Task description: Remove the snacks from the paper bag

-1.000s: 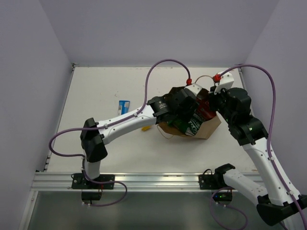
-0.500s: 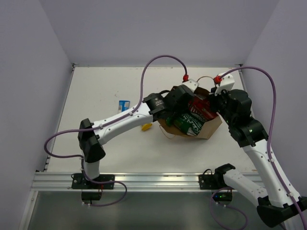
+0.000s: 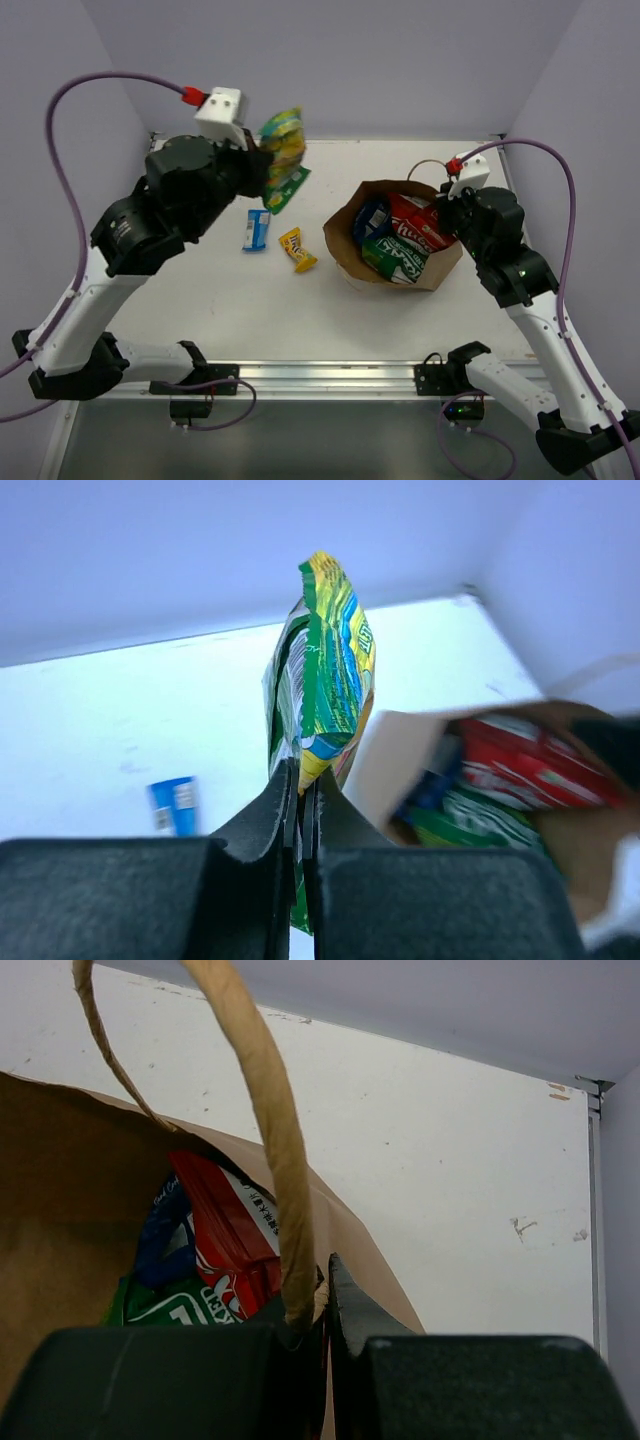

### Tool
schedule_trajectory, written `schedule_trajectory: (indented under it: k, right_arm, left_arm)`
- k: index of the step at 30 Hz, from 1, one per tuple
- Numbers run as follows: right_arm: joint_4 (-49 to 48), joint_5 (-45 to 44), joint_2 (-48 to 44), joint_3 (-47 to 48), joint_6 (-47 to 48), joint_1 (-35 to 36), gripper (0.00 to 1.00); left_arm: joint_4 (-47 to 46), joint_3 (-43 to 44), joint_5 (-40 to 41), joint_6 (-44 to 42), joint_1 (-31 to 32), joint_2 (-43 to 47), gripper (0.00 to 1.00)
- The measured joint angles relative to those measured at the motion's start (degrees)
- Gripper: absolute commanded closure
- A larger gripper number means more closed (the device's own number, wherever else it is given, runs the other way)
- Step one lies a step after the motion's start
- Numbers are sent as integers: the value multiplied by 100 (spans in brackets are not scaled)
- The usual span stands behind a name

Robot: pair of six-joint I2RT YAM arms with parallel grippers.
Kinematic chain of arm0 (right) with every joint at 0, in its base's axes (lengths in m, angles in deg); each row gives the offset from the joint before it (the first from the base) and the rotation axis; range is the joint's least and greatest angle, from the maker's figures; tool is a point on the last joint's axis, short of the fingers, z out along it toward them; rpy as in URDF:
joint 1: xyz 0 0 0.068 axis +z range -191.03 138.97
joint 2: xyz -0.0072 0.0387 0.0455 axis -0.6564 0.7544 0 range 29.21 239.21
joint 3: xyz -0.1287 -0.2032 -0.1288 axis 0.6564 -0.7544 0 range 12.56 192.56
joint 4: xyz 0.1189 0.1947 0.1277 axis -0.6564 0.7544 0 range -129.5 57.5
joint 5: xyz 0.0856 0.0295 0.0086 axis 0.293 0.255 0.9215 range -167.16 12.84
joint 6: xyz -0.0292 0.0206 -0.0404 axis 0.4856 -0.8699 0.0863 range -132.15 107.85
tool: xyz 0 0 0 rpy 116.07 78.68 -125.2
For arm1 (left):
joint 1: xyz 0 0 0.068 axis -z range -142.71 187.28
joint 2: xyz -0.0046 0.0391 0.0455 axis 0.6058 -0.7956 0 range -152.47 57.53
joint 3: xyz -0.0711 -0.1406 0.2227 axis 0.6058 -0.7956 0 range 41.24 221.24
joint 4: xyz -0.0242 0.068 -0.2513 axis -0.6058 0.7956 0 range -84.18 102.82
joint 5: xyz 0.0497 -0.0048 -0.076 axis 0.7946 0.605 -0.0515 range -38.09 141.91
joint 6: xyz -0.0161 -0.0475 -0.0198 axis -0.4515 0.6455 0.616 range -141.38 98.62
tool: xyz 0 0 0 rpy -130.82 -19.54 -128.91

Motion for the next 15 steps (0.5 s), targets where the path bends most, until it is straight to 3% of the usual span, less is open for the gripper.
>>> schedule_trajectory:
  k: [7, 14, 15]
  right_arm:
    - [0, 0, -11, 0, 0, 0, 100]
    - [0, 0, -68, -24, 0, 0, 100]
    - [0, 2, -76, -33, 2, 0, 100]
  left_arm:
    - [-59, -1248, 496, -354, -1770, 208, 100]
    - [-313, -2614, 588, -693, -3287, -1432, 100]
    - [-317, -2658, 619, -717, -3414, -1700, 96]
